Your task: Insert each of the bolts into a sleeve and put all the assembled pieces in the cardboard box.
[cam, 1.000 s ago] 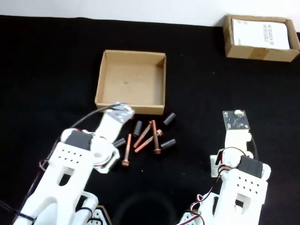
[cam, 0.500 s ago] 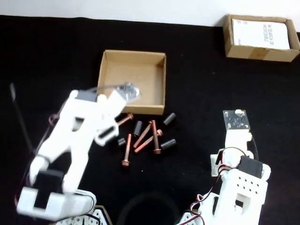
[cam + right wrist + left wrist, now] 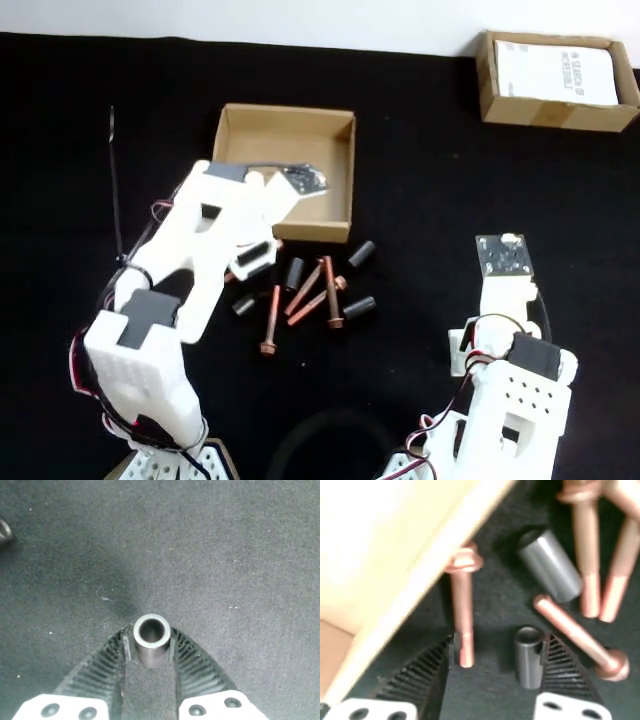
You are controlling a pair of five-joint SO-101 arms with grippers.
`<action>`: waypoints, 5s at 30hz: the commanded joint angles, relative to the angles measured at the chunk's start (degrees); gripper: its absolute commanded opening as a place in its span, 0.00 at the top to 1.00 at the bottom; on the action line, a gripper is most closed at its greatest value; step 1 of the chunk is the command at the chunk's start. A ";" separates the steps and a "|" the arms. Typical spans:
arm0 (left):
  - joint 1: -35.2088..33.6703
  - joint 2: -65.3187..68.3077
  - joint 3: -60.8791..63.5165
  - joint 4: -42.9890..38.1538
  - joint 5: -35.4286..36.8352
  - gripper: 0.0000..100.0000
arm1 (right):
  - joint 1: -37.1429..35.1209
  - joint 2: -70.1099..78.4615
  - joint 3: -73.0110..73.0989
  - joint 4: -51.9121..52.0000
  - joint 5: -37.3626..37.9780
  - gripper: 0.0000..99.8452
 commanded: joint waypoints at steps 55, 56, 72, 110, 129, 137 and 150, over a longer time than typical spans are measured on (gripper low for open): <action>9.45 -33.36 -24.57 26.81 13.36 0.99 | -22.99 -1.19 -17.01 -3.47 -16.97 0.99; 10.33 -36.44 -24.57 26.64 16.35 0.99 | -23.08 -1.19 -18.24 -2.59 -18.64 0.99; 11.91 -69.05 5.76 13.45 54.15 0.99 | -50.24 -1.27 -26.68 12.09 -44.40 0.99; 20.53 -67.74 11.82 -18.64 61.71 0.99 | -48.22 -42.24 29.58 -44.09 -26.29 0.99; 27.30 -67.74 26.24 -34.81 52.75 0.99 | -43.12 -44.88 30.11 -39.52 -26.20 0.99; 28.79 -67.82 32.48 -41.14 44.31 0.99 | -43.12 -44.88 30.20 -39.43 -26.02 0.99; 30.02 -67.65 40.84 -49.14 44.04 0.99 | -42.95 -44.88 30.20 -39.43 -25.93 0.99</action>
